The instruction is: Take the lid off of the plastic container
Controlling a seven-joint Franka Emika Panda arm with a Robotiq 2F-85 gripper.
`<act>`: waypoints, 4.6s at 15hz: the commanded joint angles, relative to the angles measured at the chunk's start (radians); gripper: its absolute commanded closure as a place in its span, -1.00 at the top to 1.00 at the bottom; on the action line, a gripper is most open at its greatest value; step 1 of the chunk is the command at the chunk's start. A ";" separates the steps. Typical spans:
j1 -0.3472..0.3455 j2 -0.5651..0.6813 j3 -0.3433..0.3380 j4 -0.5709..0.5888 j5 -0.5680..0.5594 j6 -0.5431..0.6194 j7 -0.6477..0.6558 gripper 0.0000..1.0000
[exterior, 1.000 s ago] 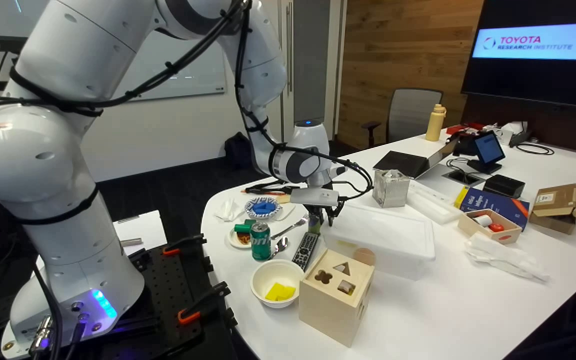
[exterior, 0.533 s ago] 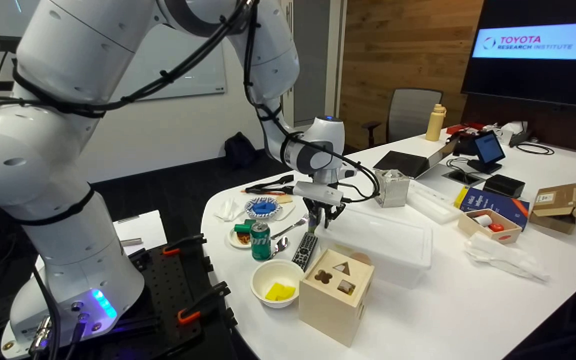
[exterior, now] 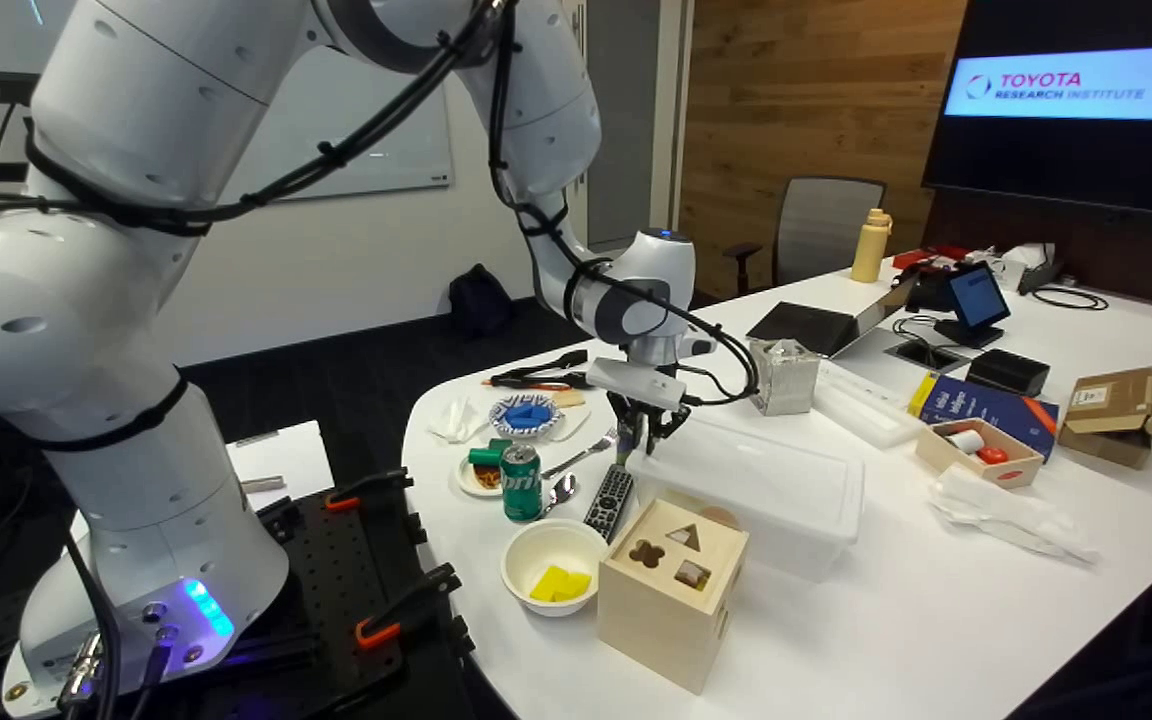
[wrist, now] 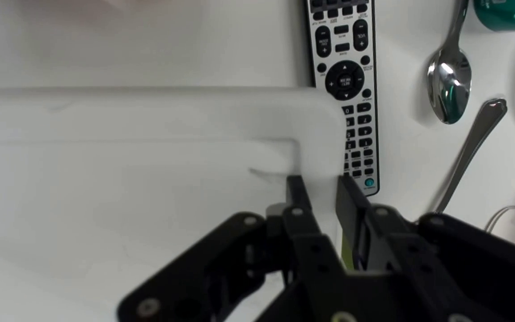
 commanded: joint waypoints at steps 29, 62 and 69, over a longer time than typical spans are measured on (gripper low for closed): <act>0.959 0.325 -0.824 -0.087 -0.071 0.509 0.495 0.31; 0.241 -0.049 -0.169 -0.063 -0.113 0.030 0.192 -0.80; 0.053 -0.045 -0.006 -0.013 0.000 -0.167 0.026 -0.80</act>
